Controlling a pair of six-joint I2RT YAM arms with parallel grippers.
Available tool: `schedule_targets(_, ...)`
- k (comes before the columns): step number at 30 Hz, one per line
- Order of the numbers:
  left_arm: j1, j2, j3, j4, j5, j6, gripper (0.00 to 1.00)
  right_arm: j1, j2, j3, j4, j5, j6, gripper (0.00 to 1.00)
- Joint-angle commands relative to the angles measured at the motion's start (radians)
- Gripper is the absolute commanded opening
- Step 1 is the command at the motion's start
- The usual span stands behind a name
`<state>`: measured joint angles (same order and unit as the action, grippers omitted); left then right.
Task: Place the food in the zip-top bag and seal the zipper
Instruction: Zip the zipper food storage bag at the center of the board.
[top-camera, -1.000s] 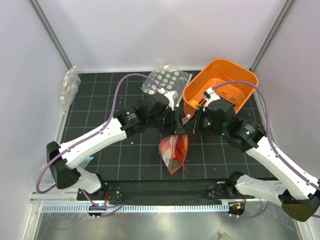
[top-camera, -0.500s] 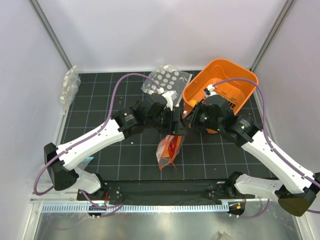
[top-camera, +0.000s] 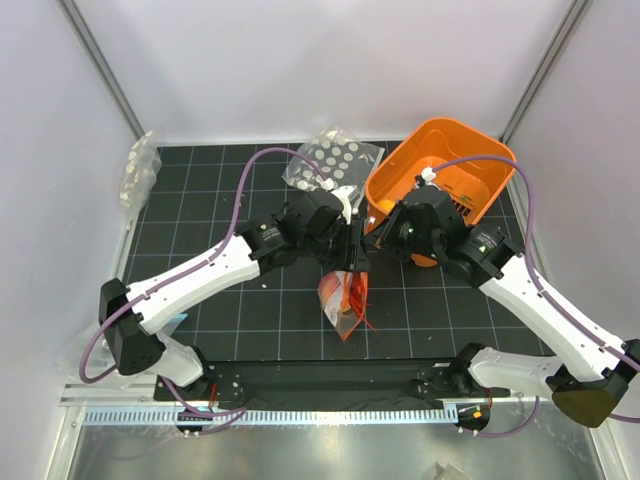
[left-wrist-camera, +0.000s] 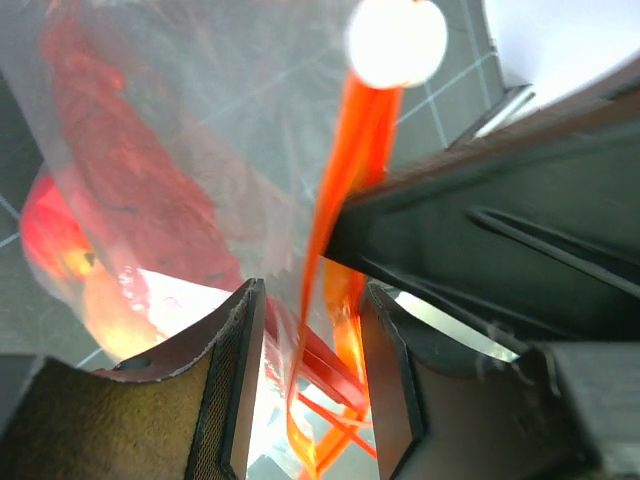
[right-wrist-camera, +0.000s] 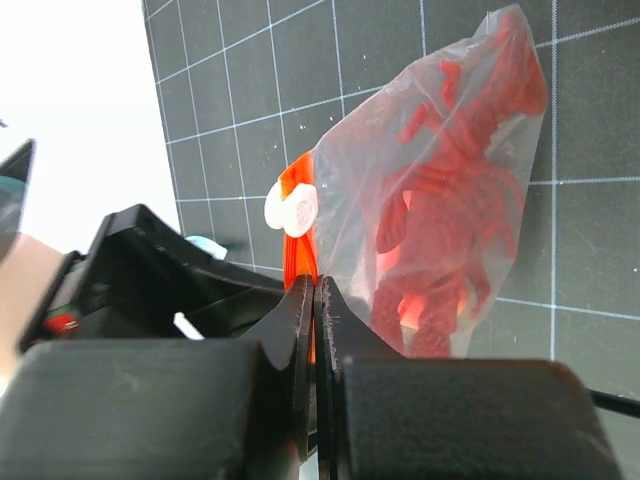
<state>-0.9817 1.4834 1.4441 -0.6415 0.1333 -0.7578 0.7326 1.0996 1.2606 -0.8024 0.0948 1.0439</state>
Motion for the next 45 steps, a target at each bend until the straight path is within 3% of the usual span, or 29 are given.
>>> schedule_targets(1, -0.002, 0.018, 0.028, -0.017, -0.046, 0.014, 0.46, -0.001, -0.004, 0.059, 0.031, 0.022, 0.048, 0.02)
schedule_targets(3, -0.002, 0.037, 0.045, -0.033, -0.051, 0.023, 0.32, -0.001, 0.002, 0.065, 0.02, 0.017, 0.056, 0.04)
schedule_targets(4, -0.002, 0.044, 0.065, -0.04, -0.044, 0.029, 0.19, -0.001, 0.002, 0.066, 0.019, 0.011, 0.056, 0.05)
schedule_targets(5, -0.002, 0.06, 0.076, -0.047, -0.034, 0.04, 0.0, -0.001, 0.002, 0.068, 0.019, 0.01, 0.053, 0.12)
schedule_targets(7, 0.0, 0.066, 0.097, -0.07, -0.024, 0.044, 0.0, -0.001, -0.003, 0.074, 0.016, 0.019, 0.033, 0.35)
schedule_targets(8, 0.001, 0.06, 0.098, -0.078, -0.011, 0.044, 0.0, 0.001, -0.007, 0.074, 0.011, 0.026, 0.018, 0.56)
schedule_targets(9, 0.005, 0.052, 0.096, -0.09, -0.003, 0.035, 0.0, -0.001, -0.01, 0.083, 0.0, 0.073, -0.005, 0.64)
schedule_targets(11, 0.049, 0.022, 0.049, -0.084, 0.063, -0.017, 0.0, -0.002, -0.03, 0.082, -0.018, 0.121, -0.042, 0.71)
schedule_targets(15, 0.142, -0.131, -0.08, 0.029, 0.329, -0.055, 0.0, -0.004, -0.099, 0.042, 0.023, 0.189, -0.221, 0.73)
schedule_targets(18, 0.193, -0.196, -0.122, 0.04, 0.464, -0.008, 0.0, -0.007, -0.182, -0.027, 0.141, 0.143, -0.437, 0.71)
schedule_targets(20, 0.202, -0.213, -0.125, 0.011, 0.521, 0.024, 0.0, -0.009, -0.239, -0.052, 0.218, 0.044, -0.625, 0.62)
schedule_targets(22, 0.202, -0.23, -0.123, -0.007, 0.599, 0.051, 0.0, -0.013, -0.27, -0.084, 0.279, -0.082, -0.808, 0.64)
schedule_targets(23, 0.202, -0.238, -0.128, -0.01, 0.621, 0.054, 0.0, -0.013, -0.274, -0.087, 0.285, -0.269, -0.855, 0.68)
schedule_targets(24, 0.202, -0.244, -0.136, -0.01, 0.649, 0.055, 0.0, -0.013, -0.267, -0.078, 0.287, -0.326, -0.883, 0.69)
schedule_targets(30, 0.202, -0.331, -0.168, -0.043, 0.759, 0.112, 0.0, -0.015, -0.187, -0.026, 0.246, -0.547, -0.99, 0.72)
schedule_targets(35, 0.201, -0.405, -0.189, -0.089, 0.789, 0.15, 0.0, -0.013, -0.213, -0.098, 0.305, -0.701, -1.145, 0.82)
schedule_targets(45, 0.189, -0.497, -0.113, -0.336, 0.769, 0.348, 0.0, -0.016, -0.144, -0.107, 0.548, -0.989, -0.976, 0.83)
